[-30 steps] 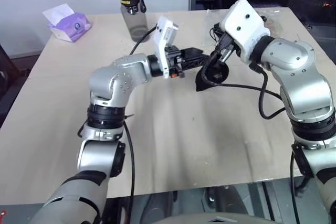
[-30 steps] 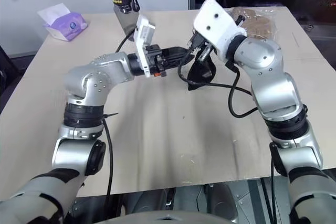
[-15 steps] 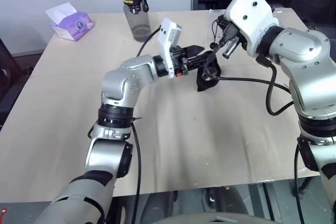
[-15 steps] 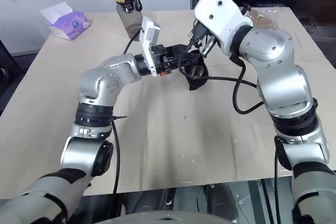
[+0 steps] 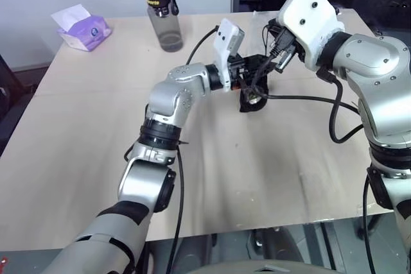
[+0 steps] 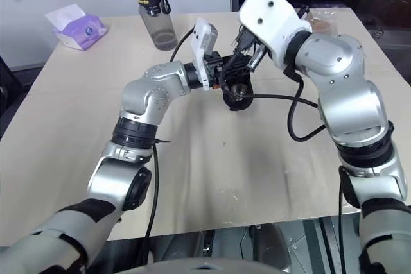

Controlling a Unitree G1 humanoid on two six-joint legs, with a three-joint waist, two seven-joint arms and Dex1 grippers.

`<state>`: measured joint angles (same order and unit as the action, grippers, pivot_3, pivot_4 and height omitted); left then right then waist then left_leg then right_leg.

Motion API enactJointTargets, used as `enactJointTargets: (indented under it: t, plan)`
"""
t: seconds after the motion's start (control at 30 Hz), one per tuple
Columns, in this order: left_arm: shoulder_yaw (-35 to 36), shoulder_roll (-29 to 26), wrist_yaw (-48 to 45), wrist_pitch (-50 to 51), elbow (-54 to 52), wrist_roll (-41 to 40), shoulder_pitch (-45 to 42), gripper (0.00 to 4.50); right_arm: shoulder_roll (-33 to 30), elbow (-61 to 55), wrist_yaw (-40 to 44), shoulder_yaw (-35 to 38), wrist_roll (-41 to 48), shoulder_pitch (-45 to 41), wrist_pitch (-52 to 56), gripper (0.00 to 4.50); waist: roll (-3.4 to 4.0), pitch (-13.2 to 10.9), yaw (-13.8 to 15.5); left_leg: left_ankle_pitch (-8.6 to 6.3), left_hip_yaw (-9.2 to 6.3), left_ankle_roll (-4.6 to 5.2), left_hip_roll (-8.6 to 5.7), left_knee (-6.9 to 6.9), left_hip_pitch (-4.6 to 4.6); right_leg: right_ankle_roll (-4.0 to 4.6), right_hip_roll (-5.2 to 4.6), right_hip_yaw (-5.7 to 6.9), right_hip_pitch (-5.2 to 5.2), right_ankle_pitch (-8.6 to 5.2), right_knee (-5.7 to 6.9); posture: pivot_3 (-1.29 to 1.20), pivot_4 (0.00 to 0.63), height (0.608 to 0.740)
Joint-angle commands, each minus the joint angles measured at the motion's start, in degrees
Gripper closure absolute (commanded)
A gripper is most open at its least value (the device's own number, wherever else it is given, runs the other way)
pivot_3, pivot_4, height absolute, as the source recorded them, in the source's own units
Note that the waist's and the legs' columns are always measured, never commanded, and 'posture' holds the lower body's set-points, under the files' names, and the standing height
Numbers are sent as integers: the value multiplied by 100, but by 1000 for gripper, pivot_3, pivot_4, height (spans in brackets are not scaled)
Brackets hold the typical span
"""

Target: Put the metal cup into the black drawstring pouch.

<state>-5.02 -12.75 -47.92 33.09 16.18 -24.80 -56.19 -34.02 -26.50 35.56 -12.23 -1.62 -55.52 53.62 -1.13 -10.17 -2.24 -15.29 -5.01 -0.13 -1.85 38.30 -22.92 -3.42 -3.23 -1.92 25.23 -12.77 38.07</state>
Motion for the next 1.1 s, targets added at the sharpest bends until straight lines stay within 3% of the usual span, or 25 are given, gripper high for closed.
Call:
enactJointTargets:
  t: [0.03, 0.23, 0.4, 0.63, 0.87, 1.0, 1.1]
  plan:
    - [50, 66, -74, -187, -16, 32, -234, 4286, -90, -283, -25, 135, 7, -163, 20, 4500, 0, 0, 0, 0, -1, 0, 0, 0, 0, 0, 0, 0, 0, 0, 0, 0, 150, 740]
    - [7, 26, -96, -243, 64, 193, -156, 4286, -198, -158, -102, 276, -42, -114, -10, 4500, 0, 0, -5, 0, 0, 0, 0, 0, 0, 0, 1, 0, 0, 0, 1, 0, 150, 740]
    - [-184, -300, -121, -383, 92, 612, 430, 4287, -436, 306, -367, 764, -137, -151, -145, 4500, 1, 1, -9, 0, 1, 0, 0, -1, 3, 0, 1, -1, -1, 0, 1, 0, 150, 740]
    - [-53, -996, 34, -168, -234, 818, 1055, 4287, -937, 848, -618, 1314, -204, -99, -383, 4500, 1, 0, 2, 0, 2, 0, 3, -1, 1, 0, 0, -3, 1, 0, 1, 0, 150, 740]
    - [300, -2116, -8, -77, -409, 894, 867, 4287, -1088, 996, -740, 1524, -109, 50, -534, 4500, 1, 0, -15, 0, 3, 0, 5, -2, 2, 0, 3, -4, 2, 0, 1, 0, 150, 740]
    - [175, -2521, 3, -298, -345, 1059, 593, 4287, -1011, 855, -770, 1710, 104, 454, -452, 4500, 1, 0, 5, 0, 1, 1, 5, -1, -1, 0, 2, -1, 1, 0, 0, 0, 150, 740]
    - [-231, -2338, 62, -387, -829, 1152, 869, 4287, -696, 597, -681, 1897, 508, 1324, -382, 4500, -6, 8, 60, -1, -1, 1, 4, 0, 0, -1, -2, 8, -10, -1, -10, 0, 150, 740]
